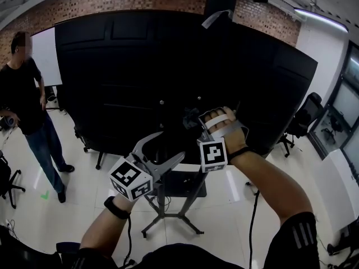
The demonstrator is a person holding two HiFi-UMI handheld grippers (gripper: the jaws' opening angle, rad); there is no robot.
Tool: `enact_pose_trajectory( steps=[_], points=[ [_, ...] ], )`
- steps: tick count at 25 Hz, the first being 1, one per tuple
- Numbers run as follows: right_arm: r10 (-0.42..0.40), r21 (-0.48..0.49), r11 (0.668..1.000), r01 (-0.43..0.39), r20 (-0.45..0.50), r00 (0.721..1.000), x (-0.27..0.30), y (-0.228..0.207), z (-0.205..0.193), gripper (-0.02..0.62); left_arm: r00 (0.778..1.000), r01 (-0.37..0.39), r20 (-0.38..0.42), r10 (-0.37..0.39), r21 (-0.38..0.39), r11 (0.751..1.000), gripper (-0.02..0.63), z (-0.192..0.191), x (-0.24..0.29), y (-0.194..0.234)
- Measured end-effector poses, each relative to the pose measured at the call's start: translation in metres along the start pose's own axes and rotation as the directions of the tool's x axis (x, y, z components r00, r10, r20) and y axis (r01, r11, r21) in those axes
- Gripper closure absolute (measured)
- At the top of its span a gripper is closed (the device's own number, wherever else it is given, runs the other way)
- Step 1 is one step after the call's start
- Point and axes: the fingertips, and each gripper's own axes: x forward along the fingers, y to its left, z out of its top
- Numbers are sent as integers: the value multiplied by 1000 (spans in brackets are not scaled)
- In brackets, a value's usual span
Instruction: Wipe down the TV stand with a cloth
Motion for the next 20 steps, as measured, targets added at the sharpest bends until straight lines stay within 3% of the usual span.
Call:
enact_pose_trajectory(
  steps=[9, 13, 20],
  points=[
    [72, -14, 997, -72, 6, 997, 13, 62, 28, 560, 1000, 6, -23, -7, -61, 998, 268, -39, -17, -4],
    [59, 39, 997, -60, 36, 998, 14, 72, 46, 560, 999, 1, -42, -5, -87, 996, 268, -54, -23, -3],
    [143, 19, 989, -144, 22, 989, 23, 113, 53, 560, 998, -12, -63, 4, -121, 993, 268, -70, -30, -5]
  ],
)
